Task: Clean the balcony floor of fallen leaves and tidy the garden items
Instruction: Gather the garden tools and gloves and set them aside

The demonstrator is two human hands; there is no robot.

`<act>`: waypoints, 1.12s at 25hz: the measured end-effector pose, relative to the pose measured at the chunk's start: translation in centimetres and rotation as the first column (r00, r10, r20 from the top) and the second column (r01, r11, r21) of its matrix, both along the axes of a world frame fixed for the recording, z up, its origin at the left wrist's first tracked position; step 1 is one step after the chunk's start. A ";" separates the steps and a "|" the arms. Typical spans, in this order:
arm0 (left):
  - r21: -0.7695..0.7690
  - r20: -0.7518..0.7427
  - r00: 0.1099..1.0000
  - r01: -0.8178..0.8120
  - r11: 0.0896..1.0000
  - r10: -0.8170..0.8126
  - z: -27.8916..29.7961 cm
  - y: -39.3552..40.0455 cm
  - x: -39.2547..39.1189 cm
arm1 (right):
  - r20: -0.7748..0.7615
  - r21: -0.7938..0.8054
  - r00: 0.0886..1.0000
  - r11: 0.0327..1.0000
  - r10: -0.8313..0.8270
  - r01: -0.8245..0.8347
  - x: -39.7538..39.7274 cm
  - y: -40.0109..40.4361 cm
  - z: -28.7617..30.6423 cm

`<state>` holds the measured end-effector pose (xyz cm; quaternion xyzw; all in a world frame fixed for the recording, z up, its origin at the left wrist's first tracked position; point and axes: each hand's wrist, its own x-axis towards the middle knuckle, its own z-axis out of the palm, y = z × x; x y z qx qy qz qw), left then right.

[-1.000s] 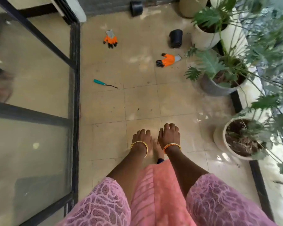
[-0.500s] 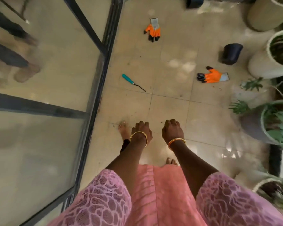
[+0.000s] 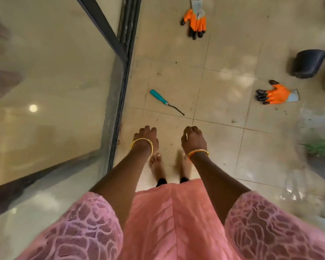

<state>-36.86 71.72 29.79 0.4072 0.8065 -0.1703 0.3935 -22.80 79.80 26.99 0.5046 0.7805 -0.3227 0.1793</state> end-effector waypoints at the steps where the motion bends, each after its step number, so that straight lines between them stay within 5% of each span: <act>1: 0.001 -0.013 1.000 0.005 1.000 -0.005 -1.4 0.6 -1.7 | 0.016 -0.013 1.000 1.000 0.024 -0.024 -1.5 0.9 -1.9; 6: 0.022 -0.042 0.999 0.016 1.000 -0.015 -12.6 4.1 -8.5 | 0.095 -0.025 0.994 0.998 0.056 -0.053 -8.6 5.5 -14.5; 10: -0.045 -0.028 0.975 0.220 0.975 -0.221 -22.6 7.6 -10.3 | 0.215 -0.021 0.967 0.991 0.136 -0.135 -11.6 8.4 -25.1; 15: 0.052 -0.087 0.968 0.242 0.969 -0.237 -31.7 10.9 -11.9 | 0.131 0.131 0.968 0.964 0.216 -0.233 -12.1 9.2 -33.5; 20: 0.096 -0.241 0.920 0.339 0.936 -0.309 -33.3 12.0 -12.4 | 0.086 0.178 0.961 0.945 0.263 -0.274 -10.7 8.5 -33.5; 28: 0.021 0.013 0.974 0.226 0.974 -0.227 -23.4 10.1 -10.4 | 0.006 0.152 0.979 0.967 0.204 -0.202 -9.3 9.0 -22.7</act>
